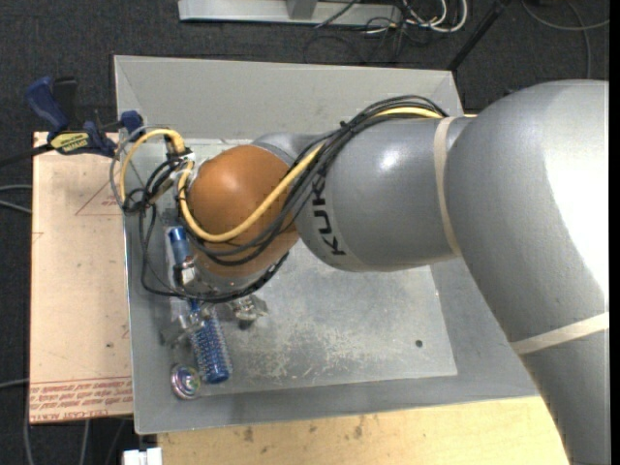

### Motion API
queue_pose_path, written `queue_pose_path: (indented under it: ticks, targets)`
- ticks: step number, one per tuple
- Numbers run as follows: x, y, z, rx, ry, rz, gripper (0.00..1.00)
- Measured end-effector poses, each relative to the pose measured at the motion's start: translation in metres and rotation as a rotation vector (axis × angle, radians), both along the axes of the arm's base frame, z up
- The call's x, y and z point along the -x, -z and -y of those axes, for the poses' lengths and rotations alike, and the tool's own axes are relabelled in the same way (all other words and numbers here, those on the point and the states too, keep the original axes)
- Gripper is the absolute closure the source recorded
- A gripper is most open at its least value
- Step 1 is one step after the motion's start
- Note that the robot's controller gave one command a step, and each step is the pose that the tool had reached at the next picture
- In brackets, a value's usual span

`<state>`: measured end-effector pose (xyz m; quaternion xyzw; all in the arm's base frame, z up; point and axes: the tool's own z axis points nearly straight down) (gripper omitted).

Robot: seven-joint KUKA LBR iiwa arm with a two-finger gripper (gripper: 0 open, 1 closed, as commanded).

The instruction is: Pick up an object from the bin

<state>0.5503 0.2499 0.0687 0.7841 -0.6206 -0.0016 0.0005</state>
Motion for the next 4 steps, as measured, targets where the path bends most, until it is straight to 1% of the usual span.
queue_pose_path:
  ticks: [1, 2, 3, 4]
  targets:
    - [0.029, -0.001, -0.002, -0.002, -0.397, 0.002, 0.0]
    - [0.029, 0.0, 0.0, 0.0, -0.392, 0.0, 1.0]
    - [0.029, -0.017, 0.0, 0.0, -0.385, 0.001, 1.0]
    - [0.028, -0.1, -0.001, -0.003, -0.379, 0.008, 1.0]
